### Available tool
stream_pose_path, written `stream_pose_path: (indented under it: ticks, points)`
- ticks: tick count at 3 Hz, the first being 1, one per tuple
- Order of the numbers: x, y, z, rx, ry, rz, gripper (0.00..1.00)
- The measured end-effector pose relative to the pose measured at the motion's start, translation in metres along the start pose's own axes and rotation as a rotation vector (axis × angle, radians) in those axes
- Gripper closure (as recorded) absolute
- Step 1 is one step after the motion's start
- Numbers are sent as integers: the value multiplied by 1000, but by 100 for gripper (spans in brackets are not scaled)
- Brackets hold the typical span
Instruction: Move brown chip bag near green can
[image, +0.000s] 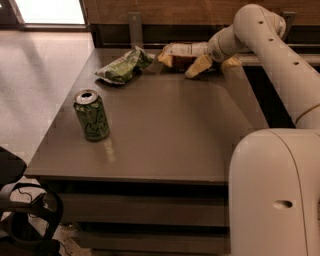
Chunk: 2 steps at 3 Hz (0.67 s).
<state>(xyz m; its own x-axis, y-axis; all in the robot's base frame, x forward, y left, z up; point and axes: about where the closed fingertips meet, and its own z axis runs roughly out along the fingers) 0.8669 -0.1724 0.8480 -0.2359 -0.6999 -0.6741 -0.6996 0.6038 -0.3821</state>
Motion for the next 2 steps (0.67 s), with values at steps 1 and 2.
stream_pose_path:
  ticks: [1, 2]
  points:
    - [0, 2, 2, -4, 2, -2, 25]
    - [1, 4, 6, -9, 4, -2, 47]
